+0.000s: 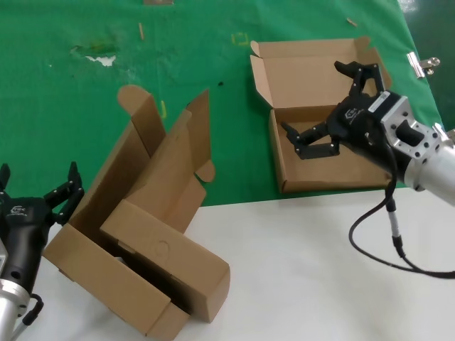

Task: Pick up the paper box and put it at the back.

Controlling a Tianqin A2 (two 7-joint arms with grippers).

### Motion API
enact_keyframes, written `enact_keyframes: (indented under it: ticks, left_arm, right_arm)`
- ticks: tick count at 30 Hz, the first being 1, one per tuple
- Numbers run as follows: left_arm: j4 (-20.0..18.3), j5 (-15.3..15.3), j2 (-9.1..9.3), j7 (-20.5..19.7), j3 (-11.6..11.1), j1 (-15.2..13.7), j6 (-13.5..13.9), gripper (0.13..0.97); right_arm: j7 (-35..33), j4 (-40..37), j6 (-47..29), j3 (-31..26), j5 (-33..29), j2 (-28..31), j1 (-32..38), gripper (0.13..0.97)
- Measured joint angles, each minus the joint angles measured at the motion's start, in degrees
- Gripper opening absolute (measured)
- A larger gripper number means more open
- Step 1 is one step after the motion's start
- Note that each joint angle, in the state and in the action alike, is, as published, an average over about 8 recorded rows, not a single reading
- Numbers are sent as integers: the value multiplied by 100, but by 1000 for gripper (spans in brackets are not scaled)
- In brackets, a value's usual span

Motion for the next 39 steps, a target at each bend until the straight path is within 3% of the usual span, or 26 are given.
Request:
enact_keyframes:
  ticks: [7,16,28,39]
  left_arm:
    - [0,0,0,2,0,0,0,763]
    - [0,0,0,2,0,0,0,894]
    - [0,0,0,1,0,0,0,958]
    - [0,0,0,1,0,0,0,966]
  right_arm:
    - [-136,149,549,158,362,-227,-462,966]
    - [-310,341,1253,361,826,-520,-1057,966]
    - [-542,596,2192,631,1445,-910,-1850,966]
    - [-695,764,2807,808,1850,-1163,-2363,966]
